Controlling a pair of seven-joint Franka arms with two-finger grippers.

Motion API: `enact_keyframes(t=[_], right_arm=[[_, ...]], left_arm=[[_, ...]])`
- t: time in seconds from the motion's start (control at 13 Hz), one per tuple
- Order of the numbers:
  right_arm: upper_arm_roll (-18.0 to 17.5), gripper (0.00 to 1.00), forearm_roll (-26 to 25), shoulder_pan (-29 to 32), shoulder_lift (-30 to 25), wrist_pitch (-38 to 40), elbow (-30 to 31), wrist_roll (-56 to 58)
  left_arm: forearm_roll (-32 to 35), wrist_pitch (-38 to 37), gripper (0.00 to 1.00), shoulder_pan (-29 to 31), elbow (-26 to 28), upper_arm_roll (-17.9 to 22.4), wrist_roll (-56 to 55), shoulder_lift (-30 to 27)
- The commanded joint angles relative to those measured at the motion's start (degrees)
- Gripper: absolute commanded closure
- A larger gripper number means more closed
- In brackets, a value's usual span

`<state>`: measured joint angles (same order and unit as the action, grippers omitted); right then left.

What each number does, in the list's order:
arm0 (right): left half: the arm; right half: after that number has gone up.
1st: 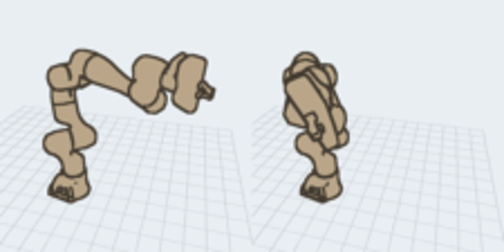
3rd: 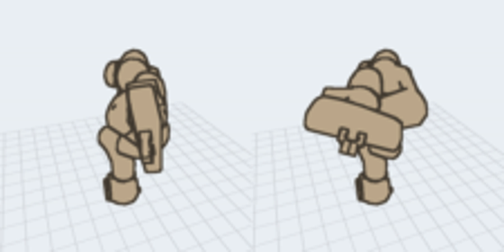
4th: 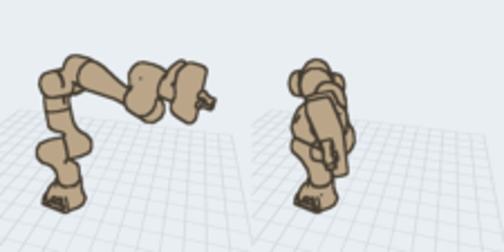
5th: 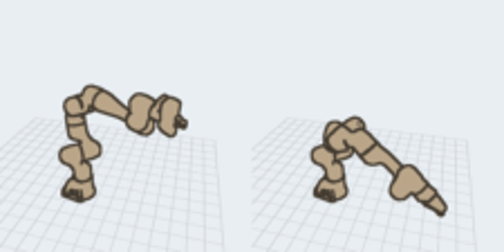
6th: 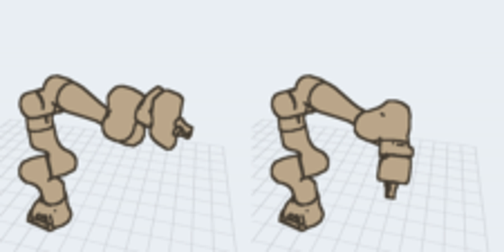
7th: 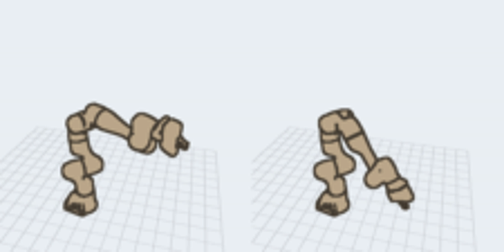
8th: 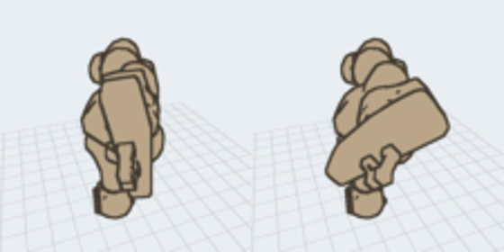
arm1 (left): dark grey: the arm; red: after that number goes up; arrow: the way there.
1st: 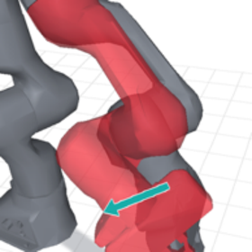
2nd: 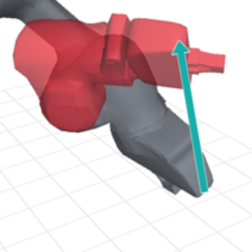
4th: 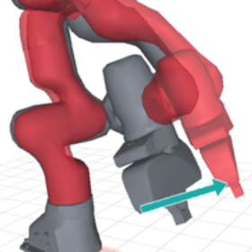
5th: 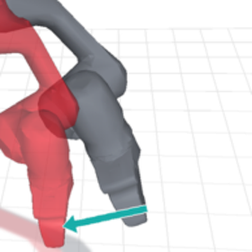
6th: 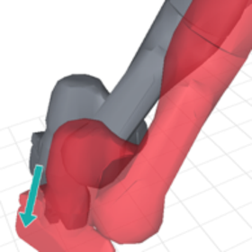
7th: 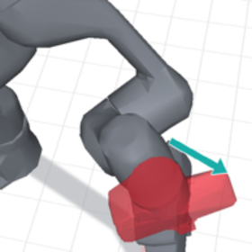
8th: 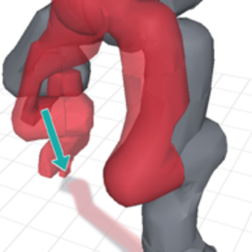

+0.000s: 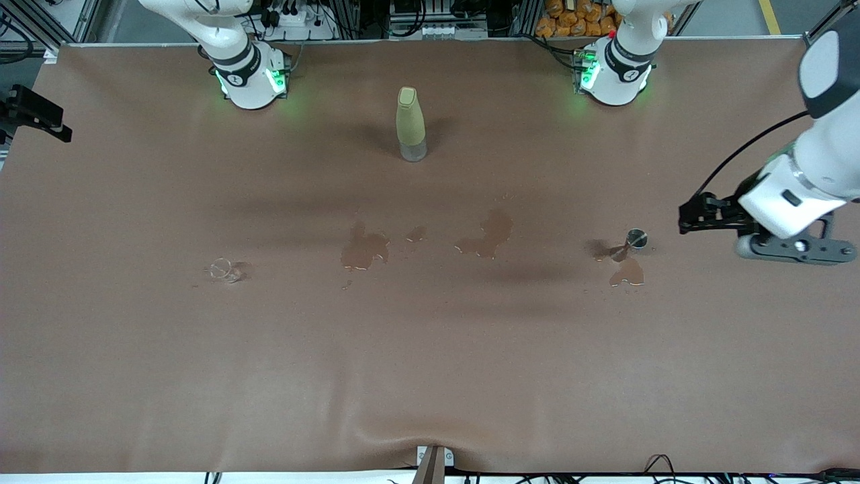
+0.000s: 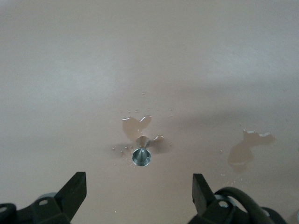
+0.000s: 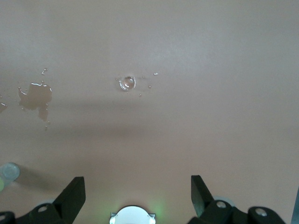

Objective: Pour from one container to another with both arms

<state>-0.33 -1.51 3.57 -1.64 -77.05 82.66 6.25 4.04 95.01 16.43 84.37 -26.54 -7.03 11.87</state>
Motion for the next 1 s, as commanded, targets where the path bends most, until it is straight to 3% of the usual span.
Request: enact_keyframes(t=[0.0,0.46,0.61,0.92], right_arm=[[-2.7,0.0,-0.8,2.1,-0.1,-2.6,1.0,-0.8],[-2.6,0.0,-0.6,1.9,0.4,-4.5,0.9,-0.5],[-2.6,0.0,-0.9,1.6,0.6,-5.2,0.8,-0.4],[-0.6,0.0,-0.3,0.0,0.6,-6.3,1.2,-0.3]], left_arm=[[0.3,-0.7,0.0,0.1,0.8,0.0,-3.4,-1.8],[0.3,-0.5,0.0,-2.0,0.9,1.5,-5.3,-1.5],[-1.8,-0.5,0.0,-9.8,0.9,10.5,-6.4,-1.8],[-3.7,1.7,0.0,-18.9,4.5,21.0,-6.6,-4.9]])
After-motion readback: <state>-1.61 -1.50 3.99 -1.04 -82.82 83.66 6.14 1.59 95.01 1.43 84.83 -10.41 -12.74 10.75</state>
